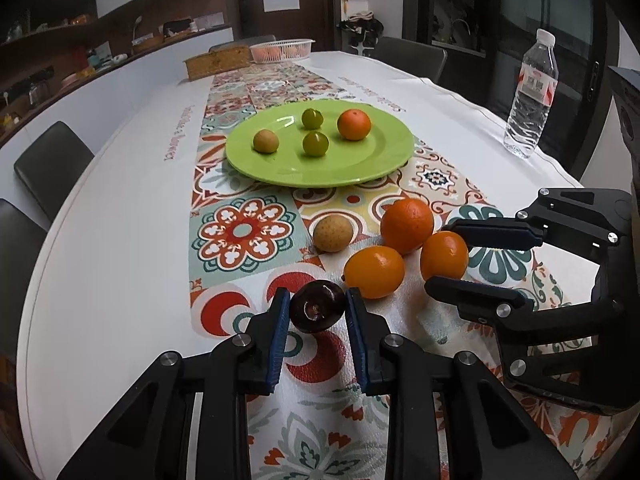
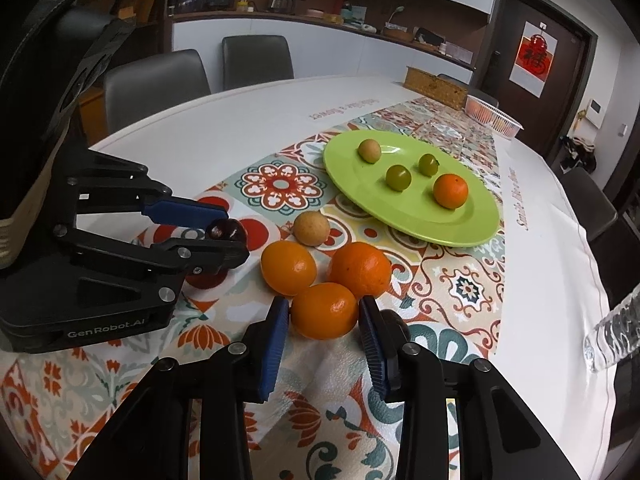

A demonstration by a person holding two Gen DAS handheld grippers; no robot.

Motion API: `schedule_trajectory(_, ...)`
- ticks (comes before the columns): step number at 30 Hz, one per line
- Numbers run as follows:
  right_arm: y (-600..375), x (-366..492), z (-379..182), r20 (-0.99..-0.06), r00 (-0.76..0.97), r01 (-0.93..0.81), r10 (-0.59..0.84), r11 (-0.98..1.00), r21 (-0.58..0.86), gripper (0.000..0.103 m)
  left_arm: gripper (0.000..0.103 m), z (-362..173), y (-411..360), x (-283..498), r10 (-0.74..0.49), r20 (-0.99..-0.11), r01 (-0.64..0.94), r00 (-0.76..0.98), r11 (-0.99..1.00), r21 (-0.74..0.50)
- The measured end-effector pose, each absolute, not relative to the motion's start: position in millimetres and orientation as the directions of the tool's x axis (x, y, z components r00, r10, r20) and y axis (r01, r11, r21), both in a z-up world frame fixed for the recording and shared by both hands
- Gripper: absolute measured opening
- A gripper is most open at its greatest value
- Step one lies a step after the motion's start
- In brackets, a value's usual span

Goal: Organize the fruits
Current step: 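Close the left tool on the plum while the right tool grasps the small orange tomato, then carry the plum and the small orange tomato over the green plate with both tools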

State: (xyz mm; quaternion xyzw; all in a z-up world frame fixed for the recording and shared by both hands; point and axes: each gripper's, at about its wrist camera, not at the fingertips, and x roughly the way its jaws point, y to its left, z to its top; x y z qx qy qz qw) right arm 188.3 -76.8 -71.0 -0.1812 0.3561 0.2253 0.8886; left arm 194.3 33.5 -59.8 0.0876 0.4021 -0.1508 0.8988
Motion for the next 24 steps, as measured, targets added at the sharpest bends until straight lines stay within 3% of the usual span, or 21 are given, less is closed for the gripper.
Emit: schedule_trajectory(24, -101, 173, -19, -0.619, 0.719, -0.483, 0.316, 0.867, -0.118, 0.037, 0.028, -3, 27, 164, -0.184, -0.66, 0.268, 0.728, 0.963, 0.027)
